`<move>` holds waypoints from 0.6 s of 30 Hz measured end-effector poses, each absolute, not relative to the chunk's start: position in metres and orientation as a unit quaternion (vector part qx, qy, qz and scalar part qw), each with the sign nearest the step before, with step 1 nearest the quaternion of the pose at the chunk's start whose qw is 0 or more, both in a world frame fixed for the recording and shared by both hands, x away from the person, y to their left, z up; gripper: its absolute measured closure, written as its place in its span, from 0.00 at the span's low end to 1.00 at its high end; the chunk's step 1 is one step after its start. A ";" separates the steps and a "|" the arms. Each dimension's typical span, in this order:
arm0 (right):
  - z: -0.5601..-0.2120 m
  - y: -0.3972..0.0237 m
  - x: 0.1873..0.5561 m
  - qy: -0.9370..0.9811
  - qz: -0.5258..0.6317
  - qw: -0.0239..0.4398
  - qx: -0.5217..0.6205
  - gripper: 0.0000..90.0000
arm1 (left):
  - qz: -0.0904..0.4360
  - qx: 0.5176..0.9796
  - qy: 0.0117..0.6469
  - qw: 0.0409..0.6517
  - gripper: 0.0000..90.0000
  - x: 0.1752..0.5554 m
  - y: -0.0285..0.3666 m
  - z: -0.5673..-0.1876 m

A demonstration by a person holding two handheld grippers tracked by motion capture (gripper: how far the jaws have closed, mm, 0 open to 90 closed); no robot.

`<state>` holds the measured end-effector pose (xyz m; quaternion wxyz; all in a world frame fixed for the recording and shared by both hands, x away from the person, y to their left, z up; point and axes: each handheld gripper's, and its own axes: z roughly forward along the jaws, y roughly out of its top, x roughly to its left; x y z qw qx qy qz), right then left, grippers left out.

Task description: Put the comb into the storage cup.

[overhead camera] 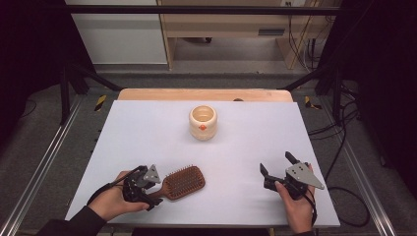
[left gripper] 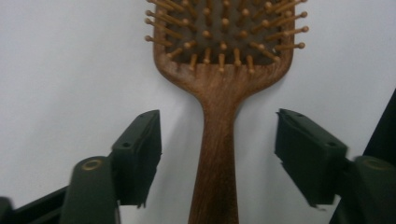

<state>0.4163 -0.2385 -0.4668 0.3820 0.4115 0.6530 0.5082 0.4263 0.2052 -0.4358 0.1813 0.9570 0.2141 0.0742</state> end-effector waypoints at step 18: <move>-0.470 -0.238 0.418 0.658 0.504 0.375 0.415 0.06 | 0.059 0.967 0.209 0.136 0.66 0.434 0.197 -0.442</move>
